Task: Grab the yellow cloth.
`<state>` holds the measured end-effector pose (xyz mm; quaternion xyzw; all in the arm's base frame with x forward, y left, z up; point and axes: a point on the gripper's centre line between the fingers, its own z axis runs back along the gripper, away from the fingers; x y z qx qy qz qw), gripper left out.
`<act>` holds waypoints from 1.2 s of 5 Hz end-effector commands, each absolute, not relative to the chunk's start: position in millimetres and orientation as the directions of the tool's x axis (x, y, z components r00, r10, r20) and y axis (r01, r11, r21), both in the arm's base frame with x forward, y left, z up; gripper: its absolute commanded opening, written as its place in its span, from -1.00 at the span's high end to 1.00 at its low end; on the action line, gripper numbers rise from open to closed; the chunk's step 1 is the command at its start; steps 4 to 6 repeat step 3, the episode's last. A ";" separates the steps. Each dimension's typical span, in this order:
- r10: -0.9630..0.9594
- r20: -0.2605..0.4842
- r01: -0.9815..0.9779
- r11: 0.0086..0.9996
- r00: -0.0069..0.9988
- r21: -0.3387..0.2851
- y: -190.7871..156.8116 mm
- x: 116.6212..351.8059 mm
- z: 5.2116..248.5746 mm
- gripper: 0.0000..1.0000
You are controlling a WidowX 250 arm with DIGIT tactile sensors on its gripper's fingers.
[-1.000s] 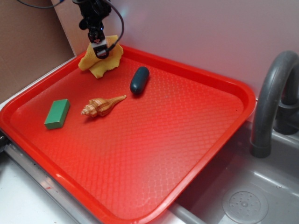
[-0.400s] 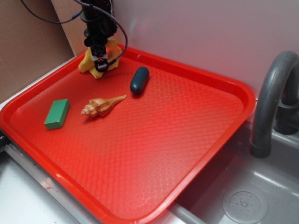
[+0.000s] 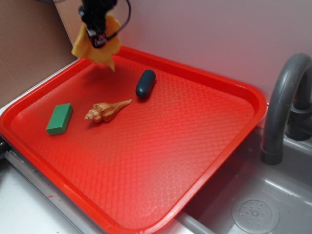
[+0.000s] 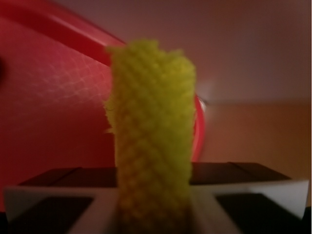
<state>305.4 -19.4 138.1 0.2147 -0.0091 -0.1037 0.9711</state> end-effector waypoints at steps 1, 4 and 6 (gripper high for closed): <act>0.110 0.131 -0.137 0.964 0.985 0.226 -38.4 263.5 243.4 1.00; 0.275 0.060 -0.280 0.954 0.959 0.104 -18.3 253.1 232.4 1.00; 0.275 0.060 -0.280 0.954 0.959 0.104 -18.3 253.1 232.4 1.00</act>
